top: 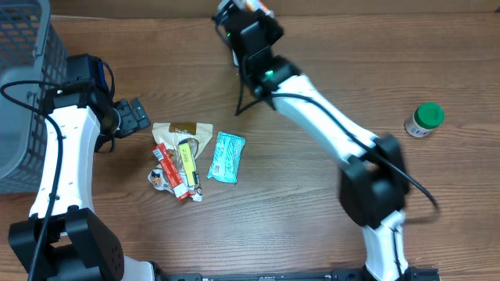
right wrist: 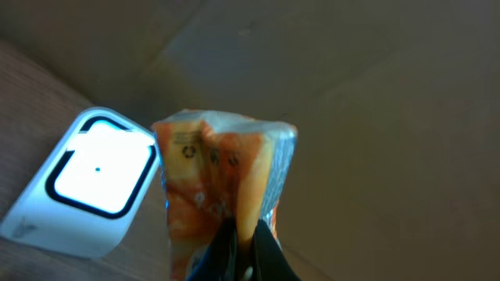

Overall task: Scan the item barcode
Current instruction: 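Move the orange packet right and set it beside the jar, then release the packet and reach the right gripper over the mint-green packet, then grasp the mint-green packet with the right gripper, then lift the mint-green packet and rotate it with the right gripper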

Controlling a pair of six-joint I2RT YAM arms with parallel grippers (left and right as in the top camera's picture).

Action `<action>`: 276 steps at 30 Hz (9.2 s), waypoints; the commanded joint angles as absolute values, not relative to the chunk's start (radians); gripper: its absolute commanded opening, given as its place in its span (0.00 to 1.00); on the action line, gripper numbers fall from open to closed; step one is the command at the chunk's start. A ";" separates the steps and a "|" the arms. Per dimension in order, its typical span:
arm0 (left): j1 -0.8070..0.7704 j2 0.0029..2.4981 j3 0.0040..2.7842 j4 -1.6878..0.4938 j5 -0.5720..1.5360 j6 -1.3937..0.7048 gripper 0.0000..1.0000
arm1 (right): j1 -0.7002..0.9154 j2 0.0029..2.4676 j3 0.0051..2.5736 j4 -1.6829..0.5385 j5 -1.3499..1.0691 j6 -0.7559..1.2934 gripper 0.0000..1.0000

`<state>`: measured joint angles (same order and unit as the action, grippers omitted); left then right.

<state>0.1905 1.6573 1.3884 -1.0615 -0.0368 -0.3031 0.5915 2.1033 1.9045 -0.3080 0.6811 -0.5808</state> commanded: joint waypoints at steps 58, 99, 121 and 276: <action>0.189 1.654 1.407 -1.061 -0.033 -0.284 1.00 | 0.018 1.848 1.481 -0.984 -0.022 0.059 0.61; 0.189 1.654 1.407 -1.061 -0.033 -0.284 1.00 | 0.760 1.854 1.348 -0.625 -0.017 0.678 0.56; 0.189 1.654 1.407 -1.061 -0.033 -0.284 1.00 | 0.765 1.860 1.083 -0.202 -0.012 0.689 0.46; 0.189 1.654 1.407 -1.061 -0.033 -0.284 1.00 | 0.483 1.823 1.180 -0.537 -0.281 0.406 0.04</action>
<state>0.1905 1.6573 1.3884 -1.0618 -0.0368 -0.3031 0.5488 1.9076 1.1576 -0.4965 -0.2371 0.4225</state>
